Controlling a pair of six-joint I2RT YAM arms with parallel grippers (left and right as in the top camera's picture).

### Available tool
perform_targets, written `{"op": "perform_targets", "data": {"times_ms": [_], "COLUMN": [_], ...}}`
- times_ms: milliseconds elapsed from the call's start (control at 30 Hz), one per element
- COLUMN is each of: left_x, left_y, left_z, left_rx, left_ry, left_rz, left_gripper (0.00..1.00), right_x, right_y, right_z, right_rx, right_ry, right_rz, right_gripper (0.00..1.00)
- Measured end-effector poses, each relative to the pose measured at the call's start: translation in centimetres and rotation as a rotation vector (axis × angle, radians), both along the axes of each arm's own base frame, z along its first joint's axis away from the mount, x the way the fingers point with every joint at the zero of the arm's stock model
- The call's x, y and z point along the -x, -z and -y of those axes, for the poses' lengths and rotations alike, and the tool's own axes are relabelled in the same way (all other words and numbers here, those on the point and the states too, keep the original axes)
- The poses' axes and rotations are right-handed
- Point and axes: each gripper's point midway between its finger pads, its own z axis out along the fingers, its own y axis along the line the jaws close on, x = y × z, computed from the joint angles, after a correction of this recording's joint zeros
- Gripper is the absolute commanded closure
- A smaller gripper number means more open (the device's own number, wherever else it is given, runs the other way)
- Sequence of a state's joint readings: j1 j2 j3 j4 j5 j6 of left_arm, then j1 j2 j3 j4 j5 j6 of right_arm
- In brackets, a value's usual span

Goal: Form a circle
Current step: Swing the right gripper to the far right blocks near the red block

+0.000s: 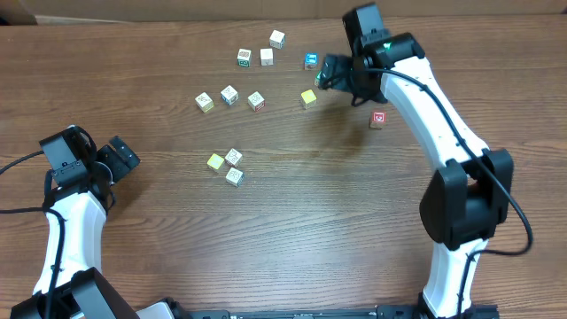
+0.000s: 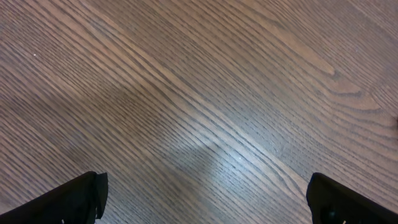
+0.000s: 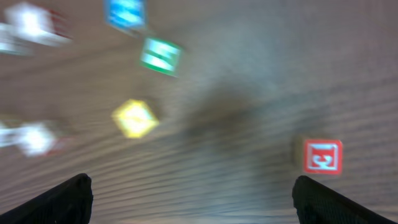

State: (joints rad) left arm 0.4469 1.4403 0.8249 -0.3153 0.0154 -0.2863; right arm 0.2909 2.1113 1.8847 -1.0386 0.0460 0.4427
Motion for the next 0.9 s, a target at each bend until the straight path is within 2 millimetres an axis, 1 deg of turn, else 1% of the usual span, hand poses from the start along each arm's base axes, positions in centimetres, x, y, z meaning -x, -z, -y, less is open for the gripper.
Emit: {"op": "perform_targets", "data": {"times_ms": [100,167,233,367,467,633,733,900], "left_x": [0.0,0.0,0.0,0.0,0.0,0.0,0.0,0.0], "left_y": [0.0,0.0,0.0,0.0,0.0,0.0,0.0,0.0], "left_z": [0.0,0.0,0.0,0.0,0.0,0.0,0.0,0.0], "left_rx": [0.0,0.0,0.0,0.0,0.0,0.0,0.0,0.0], "left_ry": [0.0,0.0,0.0,0.0,0.0,0.0,0.0,0.0], "left_rz": [0.0,0.0,0.0,0.001,0.0,0.001,0.0,0.0], "left_gripper": [0.01,0.01,0.0,0.01,0.0,0.01,0.01,0.01], "right_x": [0.9,1.3,1.5,1.3,1.4,1.6,1.4,1.1], "right_y": [3.9,6.0,7.2,7.4,7.5,7.8,8.3,8.6], "right_z": [2.0,3.7,5.2,8.0,9.1,8.8,9.0,9.4], "right_rx": [0.045,0.069,0.081,0.088,0.094,0.1,0.117,0.138], "right_ry": [0.054,0.098,0.139,0.21,0.237,0.235,0.24,0.246], "right_rz": [-0.091,-0.136,-0.165,-0.171,-0.182,-0.191,-0.188,-0.177], "right_gripper": [0.0,0.0,0.0,0.0,0.0,0.0,0.0,0.0]}}
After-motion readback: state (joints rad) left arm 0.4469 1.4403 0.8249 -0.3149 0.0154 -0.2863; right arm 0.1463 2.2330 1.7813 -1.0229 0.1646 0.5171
